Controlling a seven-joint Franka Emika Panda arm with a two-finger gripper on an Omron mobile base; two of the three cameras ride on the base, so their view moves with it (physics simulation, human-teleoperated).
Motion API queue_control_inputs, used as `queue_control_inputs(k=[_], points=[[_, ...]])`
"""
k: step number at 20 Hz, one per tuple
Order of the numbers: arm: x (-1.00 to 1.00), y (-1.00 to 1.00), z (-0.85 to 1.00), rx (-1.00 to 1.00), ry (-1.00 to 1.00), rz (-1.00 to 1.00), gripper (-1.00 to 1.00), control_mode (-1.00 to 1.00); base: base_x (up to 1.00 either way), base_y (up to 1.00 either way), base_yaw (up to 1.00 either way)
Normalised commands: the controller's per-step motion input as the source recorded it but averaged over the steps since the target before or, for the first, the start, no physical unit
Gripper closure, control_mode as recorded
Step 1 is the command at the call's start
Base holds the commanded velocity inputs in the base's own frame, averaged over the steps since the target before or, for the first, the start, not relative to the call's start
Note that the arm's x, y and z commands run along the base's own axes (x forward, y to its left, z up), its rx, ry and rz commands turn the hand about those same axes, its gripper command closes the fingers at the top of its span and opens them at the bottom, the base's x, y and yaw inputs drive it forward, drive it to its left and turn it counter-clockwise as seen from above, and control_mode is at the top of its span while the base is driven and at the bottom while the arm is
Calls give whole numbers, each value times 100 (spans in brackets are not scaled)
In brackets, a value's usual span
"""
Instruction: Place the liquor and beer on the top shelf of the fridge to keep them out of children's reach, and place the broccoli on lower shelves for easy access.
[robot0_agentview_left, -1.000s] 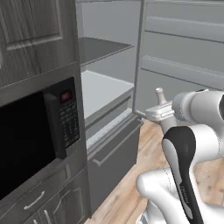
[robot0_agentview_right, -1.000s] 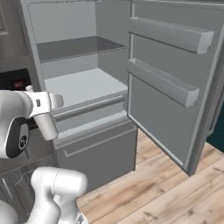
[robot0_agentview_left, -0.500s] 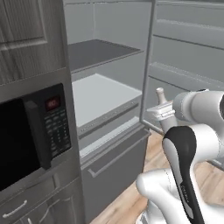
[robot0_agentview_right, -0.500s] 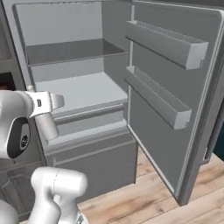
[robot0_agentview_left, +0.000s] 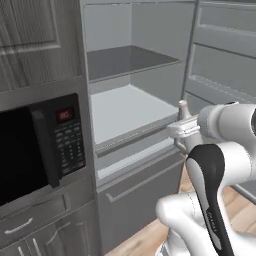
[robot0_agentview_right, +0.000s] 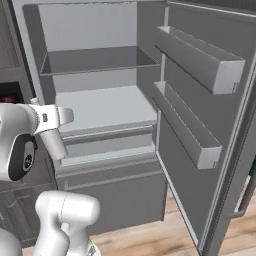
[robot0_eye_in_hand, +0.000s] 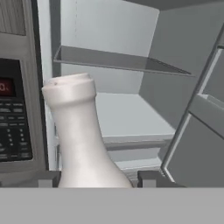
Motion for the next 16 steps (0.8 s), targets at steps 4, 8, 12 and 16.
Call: queue_control_inputs(k=[4, 8, 12, 16], points=[[0, 0, 0, 0, 0, 0, 100, 100, 46, -22, 34], [0, 0, 0, 0, 0, 0, 100, 100, 49, -33, 34], [0, 0, 0, 0, 0, 0, 100, 100, 48, -39, 33], [0, 0, 0, 0, 0, 0, 100, 100, 43, -42, 31]])
